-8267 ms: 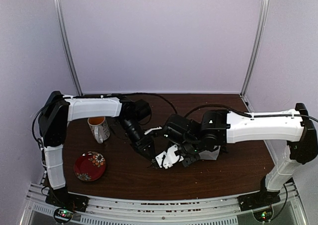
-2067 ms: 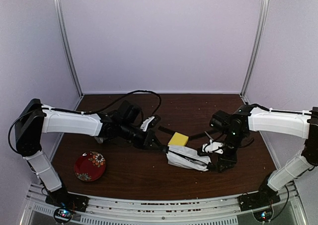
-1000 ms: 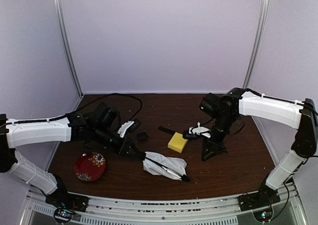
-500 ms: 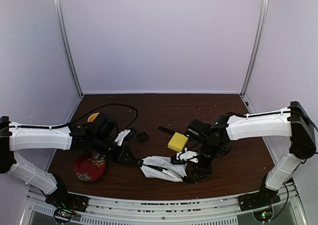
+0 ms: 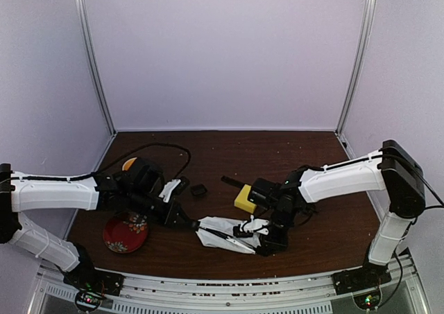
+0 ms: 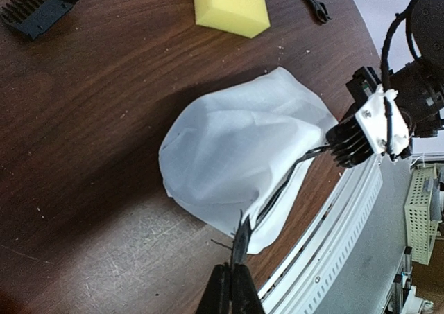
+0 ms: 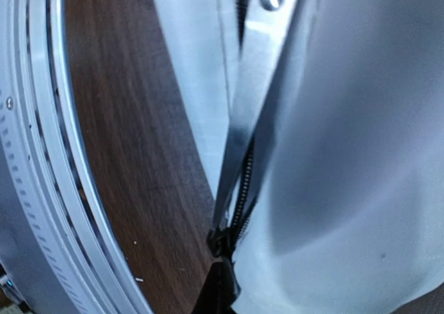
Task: Sort the hair-cutting tools
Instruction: Pick up the groove belt from the kit bag, then pick up the kit bag from the center of the board.
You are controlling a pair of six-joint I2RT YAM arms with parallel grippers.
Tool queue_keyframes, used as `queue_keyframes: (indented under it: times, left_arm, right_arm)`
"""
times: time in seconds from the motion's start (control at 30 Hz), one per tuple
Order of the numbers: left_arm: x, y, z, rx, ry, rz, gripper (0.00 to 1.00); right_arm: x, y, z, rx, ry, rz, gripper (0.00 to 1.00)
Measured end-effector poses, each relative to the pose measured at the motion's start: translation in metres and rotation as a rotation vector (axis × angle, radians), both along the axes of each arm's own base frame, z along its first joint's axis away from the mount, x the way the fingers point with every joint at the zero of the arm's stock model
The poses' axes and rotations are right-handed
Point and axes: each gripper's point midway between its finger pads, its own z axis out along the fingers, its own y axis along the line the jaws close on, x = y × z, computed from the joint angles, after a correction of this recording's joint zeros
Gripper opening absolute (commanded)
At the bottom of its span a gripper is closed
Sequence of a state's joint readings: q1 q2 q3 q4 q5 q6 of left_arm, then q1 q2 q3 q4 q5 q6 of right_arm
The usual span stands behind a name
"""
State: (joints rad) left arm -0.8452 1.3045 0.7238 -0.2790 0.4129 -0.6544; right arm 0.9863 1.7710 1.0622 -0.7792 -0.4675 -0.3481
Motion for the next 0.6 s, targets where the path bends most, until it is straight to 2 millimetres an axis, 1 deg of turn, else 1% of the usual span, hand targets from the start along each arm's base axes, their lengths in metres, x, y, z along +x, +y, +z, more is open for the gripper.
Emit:
queue_keyframes:
  times: [0.07, 0.13, 0.17, 0.27, 0.33, 0.4, 0.47, 0.53, 0.6]
  left_arm:
    - [0.000, 0.002, -0.002, 0.014, -0.005, 0.001, 0.00]
    - [0.001, 0.006, -0.005, 0.036, -0.014, 0.004, 0.00]
    - [0.002, 0.009, -0.006, 0.052, -0.023, 0.007, 0.00]
    - [0.004, 0.016, -0.009, 0.089, -0.053, 0.011, 0.00]
    - [0.005, 0.018, -0.011, 0.104, -0.062, 0.007, 0.00]
    - [0.004, 0.019, -0.012, 0.112, -0.064, -0.004, 0.00]
    - [0.005, 0.018, -0.010, 0.110, -0.073, -0.009, 0.00]
    - [0.006, 0.018, -0.005, 0.102, -0.086, -0.010, 0.00]
    - [0.006, 0.017, 0.006, 0.081, -0.110, -0.010, 0.00]
  right_arm:
    - [0.001, -0.002, 0.006, -0.007, 0.013, 0.005, 0.00]
    - [0.001, -0.001, 0.021, 0.013, 0.027, 0.020, 0.00]
    - [0.001, 0.000, 0.033, 0.037, 0.038, 0.024, 0.00]
    - [0.003, 0.006, 0.081, 0.154, 0.066, 0.042, 0.00]
    - [0.004, 0.006, 0.097, 0.198, 0.057, 0.045, 0.00]
    - [0.001, 0.003, 0.099, 0.197, 0.070, 0.055, 0.00]
    - [-0.004, -0.001, 0.091, 0.168, 0.116, 0.061, 0.00]
    - [-0.006, -0.004, 0.081, 0.134, 0.153, 0.061, 0.00]
    - [-0.006, -0.007, 0.075, 0.111, 0.173, 0.061, 0.00]
